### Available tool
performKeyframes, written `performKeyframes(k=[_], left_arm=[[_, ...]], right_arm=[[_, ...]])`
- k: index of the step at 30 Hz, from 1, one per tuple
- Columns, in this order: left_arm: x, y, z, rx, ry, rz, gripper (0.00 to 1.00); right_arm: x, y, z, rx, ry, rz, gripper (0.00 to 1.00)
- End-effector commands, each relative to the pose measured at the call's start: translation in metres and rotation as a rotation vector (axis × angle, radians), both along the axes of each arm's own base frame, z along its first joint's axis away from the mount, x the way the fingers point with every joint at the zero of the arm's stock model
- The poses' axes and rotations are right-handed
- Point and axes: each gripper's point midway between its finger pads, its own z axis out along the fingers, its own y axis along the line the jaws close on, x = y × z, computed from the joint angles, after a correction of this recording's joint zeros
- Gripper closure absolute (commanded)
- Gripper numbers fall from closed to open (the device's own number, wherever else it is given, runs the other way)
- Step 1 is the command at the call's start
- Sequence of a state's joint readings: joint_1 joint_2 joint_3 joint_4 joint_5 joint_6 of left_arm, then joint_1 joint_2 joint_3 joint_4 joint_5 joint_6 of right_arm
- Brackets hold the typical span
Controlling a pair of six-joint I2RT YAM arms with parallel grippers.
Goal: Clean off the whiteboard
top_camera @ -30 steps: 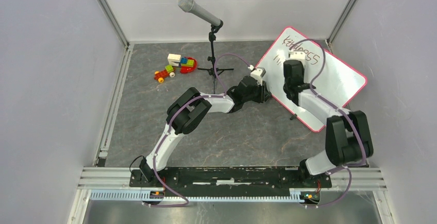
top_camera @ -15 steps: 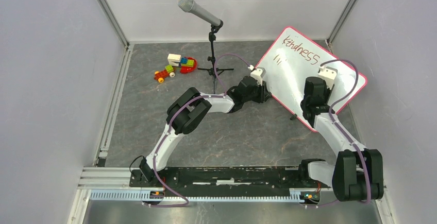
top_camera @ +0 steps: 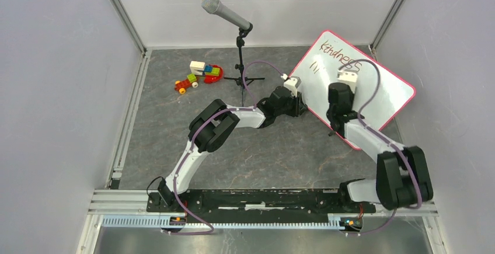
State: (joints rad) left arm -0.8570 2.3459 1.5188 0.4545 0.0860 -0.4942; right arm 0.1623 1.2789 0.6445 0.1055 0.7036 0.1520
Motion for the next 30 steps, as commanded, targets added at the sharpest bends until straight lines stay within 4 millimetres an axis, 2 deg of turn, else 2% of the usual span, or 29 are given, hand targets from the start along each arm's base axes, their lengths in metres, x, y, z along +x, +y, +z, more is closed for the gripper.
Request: performKeyframes(k=[1, 5, 9, 12, 16, 19, 24, 27, 30], left_arm=[[0.013, 0.013, -0.017, 0.024, 0.033, 0.085, 0.98], [0.013, 0.013, -0.017, 0.025, 0.033, 0.085, 0.98], [0.013, 0.013, -0.017, 0.025, 0.033, 0.085, 0.98], [0.013, 0.013, -0.018, 0.026, 0.036, 0.084, 0.98], [0.013, 0.012, -0.018, 0.029, 0.036, 0.084, 0.98], [0.014, 0.013, -0.018, 0.030, 0.037, 0.088, 0.98], [0.014, 0.012, -0.018, 0.033, 0.040, 0.087, 0.98], [0.014, 0.012, -0.018, 0.032, 0.039, 0.088, 0.98], [0.014, 0.012, -0.018, 0.032, 0.040, 0.088, 0.98]], right_arm=[[0.050, 0.054, 0.020, 0.032, -0.062, 0.163, 0.66], [0.083, 0.070, 0.026, 0.045, -0.055, 0.197, 0.66], [0.119, 0.078, 0.041, 0.021, -0.061, 0.213, 0.66], [0.137, 0.072, 0.060, -0.040, -0.063, 0.177, 0.66], [0.151, 0.054, 0.080, -0.087, -0.077, 0.114, 0.66], [0.159, 0.049, 0.078, -0.070, -0.076, 0.123, 0.65], [0.171, 0.065, 0.055, -0.076, -0.018, 0.192, 0.65], [0.173, 0.086, 0.040, -0.069, -0.002, 0.247, 0.65], [0.174, 0.116, 0.021, -0.053, 0.026, 0.313, 0.65]])
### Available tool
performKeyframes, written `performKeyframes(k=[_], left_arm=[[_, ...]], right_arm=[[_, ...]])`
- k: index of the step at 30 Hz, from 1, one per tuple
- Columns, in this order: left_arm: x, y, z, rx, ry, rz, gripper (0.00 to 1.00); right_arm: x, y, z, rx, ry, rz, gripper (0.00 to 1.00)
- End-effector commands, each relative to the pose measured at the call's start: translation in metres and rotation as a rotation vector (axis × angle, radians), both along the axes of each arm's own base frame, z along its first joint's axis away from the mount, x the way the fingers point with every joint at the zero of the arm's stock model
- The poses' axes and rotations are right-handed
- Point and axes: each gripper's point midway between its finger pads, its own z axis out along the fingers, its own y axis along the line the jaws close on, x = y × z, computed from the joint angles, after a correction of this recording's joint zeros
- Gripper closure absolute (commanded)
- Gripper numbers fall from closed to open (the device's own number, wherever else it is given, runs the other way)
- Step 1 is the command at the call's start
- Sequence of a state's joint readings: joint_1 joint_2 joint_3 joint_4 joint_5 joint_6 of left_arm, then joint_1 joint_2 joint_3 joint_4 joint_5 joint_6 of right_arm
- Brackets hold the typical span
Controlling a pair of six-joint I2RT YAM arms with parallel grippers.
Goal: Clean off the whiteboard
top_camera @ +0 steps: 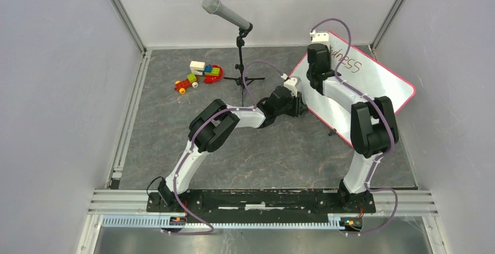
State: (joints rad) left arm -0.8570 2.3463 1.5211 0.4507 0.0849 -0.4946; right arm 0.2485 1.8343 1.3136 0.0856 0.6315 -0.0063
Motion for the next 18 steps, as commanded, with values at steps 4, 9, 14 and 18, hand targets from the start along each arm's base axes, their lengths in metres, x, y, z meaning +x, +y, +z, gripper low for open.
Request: performKeyframes(k=[4, 9, 14, 18], left_arm=[[0.014, 0.012, -0.018, 0.033, 0.039, 0.090, 0.98], [0.015, 0.012, -0.019, 0.033, 0.040, 0.092, 0.98], [0.015, 0.013, -0.019, 0.034, 0.043, 0.099, 0.98], [0.015, 0.013, -0.019, 0.033, 0.043, 0.100, 0.98]], right_arm=[[0.009, 0.067, -0.048, 0.067, 0.070, 0.146, 0.65], [0.021, 0.068, -0.053, 0.054, 0.078, 0.127, 0.65], [0.027, 0.036, -0.025, 0.054, 0.045, 0.058, 0.66], [0.017, -0.010, -0.002, 0.076, -0.010, -0.021, 0.65]])
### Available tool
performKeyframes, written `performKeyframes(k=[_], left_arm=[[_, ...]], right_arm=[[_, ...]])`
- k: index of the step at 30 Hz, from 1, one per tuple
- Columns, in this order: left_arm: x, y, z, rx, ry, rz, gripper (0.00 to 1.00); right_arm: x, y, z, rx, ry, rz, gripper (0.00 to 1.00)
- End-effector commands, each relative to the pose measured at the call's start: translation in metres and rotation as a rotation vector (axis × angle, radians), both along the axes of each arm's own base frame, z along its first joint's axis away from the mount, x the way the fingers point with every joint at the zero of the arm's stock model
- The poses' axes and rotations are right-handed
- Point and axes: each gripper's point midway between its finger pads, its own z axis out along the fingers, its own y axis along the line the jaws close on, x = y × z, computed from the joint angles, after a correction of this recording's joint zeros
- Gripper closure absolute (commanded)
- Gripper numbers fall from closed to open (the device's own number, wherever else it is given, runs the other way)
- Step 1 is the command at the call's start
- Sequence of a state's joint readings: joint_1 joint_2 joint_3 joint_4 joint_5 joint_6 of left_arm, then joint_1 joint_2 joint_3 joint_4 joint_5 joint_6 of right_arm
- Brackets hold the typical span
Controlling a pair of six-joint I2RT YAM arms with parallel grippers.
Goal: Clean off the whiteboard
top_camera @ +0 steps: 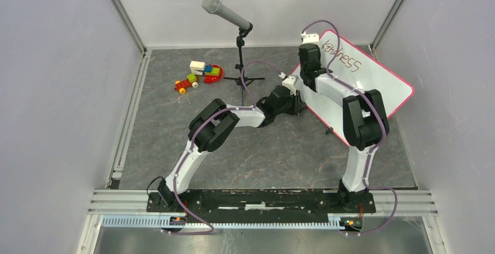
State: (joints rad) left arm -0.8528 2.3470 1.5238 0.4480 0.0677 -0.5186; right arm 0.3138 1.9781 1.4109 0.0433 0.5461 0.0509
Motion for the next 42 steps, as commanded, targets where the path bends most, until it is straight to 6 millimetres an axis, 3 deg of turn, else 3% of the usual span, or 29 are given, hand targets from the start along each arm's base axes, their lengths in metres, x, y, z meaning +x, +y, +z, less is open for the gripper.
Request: performKeyframes(k=[1, 5, 9, 16, 20, 23, 26, 32, 36, 40, 42], left_arm=[[0.011, 0.011, -0.020, 0.043, 0.030, 0.070, 0.98], [0.011, 0.010, -0.019, 0.043, 0.031, 0.069, 0.98], [0.011, 0.010, -0.020, 0.045, 0.032, 0.066, 0.98], [0.010, 0.008, -0.020, 0.046, 0.034, 0.055, 0.98], [0.011, 0.008, -0.020, 0.045, 0.035, 0.057, 0.98], [0.010, 0.007, -0.020, 0.046, 0.033, 0.055, 0.98], [0.010, 0.007, -0.019, 0.048, 0.029, 0.053, 0.98], [0.009, 0.008, -0.020, 0.052, 0.028, 0.056, 0.98], [0.009, 0.008, -0.020, 0.052, 0.027, 0.057, 0.98], [0.009, 0.008, -0.019, 0.052, 0.026, 0.056, 0.98], [0.009, 0.008, -0.020, 0.052, 0.026, 0.058, 0.98]], right_arm=[[-0.006, -0.075, 0.047, 0.022, -0.094, -0.159, 0.65], [-0.015, -0.100, 0.066, 0.027, -0.131, -0.216, 0.65], [-0.019, -0.101, 0.075, 0.075, -0.161, -0.249, 0.65], [-0.019, -0.072, 0.051, 0.169, -0.195, -0.193, 0.65], [0.000, -0.035, 0.034, 0.134, -0.144, -0.077, 0.64], [0.016, -0.005, 0.036, 0.073, -0.118, -0.002, 0.64], [0.022, 0.001, 0.040, 0.062, -0.134, -0.009, 0.64], [0.022, -0.023, 0.053, 0.001, -0.175, -0.093, 0.64], [0.024, -0.049, 0.063, -0.016, -0.179, -0.170, 0.64], [0.011, -0.080, 0.076, -0.034, -0.195, -0.272, 0.64], [0.006, -0.086, 0.079, -0.033, -0.215, -0.284, 0.64]])
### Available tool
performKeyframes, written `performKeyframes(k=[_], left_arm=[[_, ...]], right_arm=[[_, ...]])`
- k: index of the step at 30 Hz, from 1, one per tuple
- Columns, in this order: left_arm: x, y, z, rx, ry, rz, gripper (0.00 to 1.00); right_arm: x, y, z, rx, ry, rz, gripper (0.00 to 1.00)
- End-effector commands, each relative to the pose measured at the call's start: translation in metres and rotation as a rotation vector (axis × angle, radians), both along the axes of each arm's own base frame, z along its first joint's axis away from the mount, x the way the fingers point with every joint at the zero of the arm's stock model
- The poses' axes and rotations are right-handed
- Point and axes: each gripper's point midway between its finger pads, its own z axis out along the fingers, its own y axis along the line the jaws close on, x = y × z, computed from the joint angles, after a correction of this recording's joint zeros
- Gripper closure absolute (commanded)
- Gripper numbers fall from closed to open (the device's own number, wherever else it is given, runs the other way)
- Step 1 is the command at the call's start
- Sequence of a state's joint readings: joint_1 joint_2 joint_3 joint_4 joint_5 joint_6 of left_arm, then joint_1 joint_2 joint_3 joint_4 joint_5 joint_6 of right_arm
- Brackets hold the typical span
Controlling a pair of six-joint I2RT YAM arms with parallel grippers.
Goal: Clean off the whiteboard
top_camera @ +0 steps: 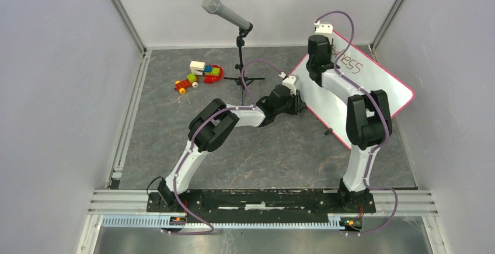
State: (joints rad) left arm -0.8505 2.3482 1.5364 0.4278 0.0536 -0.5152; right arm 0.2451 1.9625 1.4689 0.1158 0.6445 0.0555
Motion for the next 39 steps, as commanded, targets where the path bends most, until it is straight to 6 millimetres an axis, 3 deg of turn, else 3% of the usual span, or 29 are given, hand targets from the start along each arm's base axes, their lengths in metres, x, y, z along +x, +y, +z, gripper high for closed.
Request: performKeyframes(k=[1, 6, 9, 12, 18, 25, 39], left_arm=[[0.005, 0.005, -0.020, 0.040, 0.027, 0.043, 0.98], [0.005, 0.005, -0.020, 0.040, 0.027, 0.043, 0.98], [0.005, 0.005, -0.020, 0.040, 0.026, 0.043, 0.98], [0.005, 0.005, -0.019, 0.040, 0.025, 0.040, 0.98], [0.005, 0.005, -0.020, 0.040, 0.026, 0.037, 0.98], [0.005, 0.004, -0.019, 0.039, 0.024, 0.037, 0.98], [0.005, 0.004, -0.019, 0.040, 0.024, 0.037, 0.98]], right_arm=[[-0.015, -0.037, 0.027, -0.032, -0.057, -0.116, 0.64], [-0.003, -0.003, 0.010, -0.030, -0.015, 0.016, 0.61], [-0.004, 0.013, 0.014, -0.092, 0.014, 0.039, 0.32], [-0.010, 0.019, 0.035, -0.101, -0.016, 0.050, 0.21], [-0.025, 0.010, 0.055, -0.094, -0.061, 0.008, 0.22], [-0.020, 0.002, 0.049, -0.134, -0.030, -0.057, 0.39], [-0.009, 0.005, 0.029, -0.061, -0.046, -0.108, 0.42]])
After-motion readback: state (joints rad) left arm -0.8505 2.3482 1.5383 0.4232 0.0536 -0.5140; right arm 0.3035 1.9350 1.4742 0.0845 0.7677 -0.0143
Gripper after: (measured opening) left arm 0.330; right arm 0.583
